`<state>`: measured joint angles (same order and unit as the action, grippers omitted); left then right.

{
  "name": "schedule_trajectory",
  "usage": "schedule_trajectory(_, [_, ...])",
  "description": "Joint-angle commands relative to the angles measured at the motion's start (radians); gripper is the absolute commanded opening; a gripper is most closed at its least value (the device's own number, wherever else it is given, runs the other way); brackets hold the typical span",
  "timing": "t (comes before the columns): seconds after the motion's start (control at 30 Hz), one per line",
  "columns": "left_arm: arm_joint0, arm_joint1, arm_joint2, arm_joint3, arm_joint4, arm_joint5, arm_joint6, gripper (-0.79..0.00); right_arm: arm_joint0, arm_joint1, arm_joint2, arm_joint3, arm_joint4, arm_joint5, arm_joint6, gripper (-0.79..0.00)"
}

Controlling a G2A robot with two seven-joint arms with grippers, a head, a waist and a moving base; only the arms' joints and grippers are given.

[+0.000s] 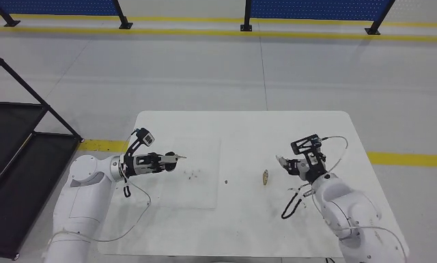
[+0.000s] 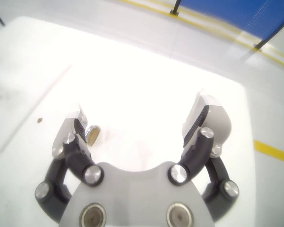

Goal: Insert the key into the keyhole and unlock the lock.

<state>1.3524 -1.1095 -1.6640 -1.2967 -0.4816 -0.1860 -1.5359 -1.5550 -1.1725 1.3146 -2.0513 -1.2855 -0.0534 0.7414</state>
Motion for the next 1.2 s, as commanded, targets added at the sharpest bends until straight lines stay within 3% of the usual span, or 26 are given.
schedule_trajectory(0.0, [0.000,0.000,0.000,0.000,0.000,0.000,0.000,-0.785,0.030,-0.005,-0.030,-0.008,0.042,0.024,0.138,0.000])
schedule_trajectory(0.27, [0.000,0.000,0.000,0.000,0.000,0.000,0.000,-0.785,0.213,-0.030,-0.131,0.038,0.228,0.190,0.567,0.000])
schedule_trajectory(0.47, [0.000,0.000,0.000,0.000,0.000,0.000,0.000,-0.785,0.355,-0.048,-0.245,0.129,0.166,0.253,0.734,0.000])
schedule_trajectory(0.57, [0.000,0.000,0.000,0.000,0.000,0.000,0.000,-0.785,0.415,-0.058,-0.300,0.190,0.117,0.271,0.764,0.000])
schedule_trajectory(1.17, [0.000,0.000,0.000,0.000,0.000,0.000,0.000,-0.785,0.415,-0.058,-0.300,0.190,0.117,0.271,0.764,0.000])
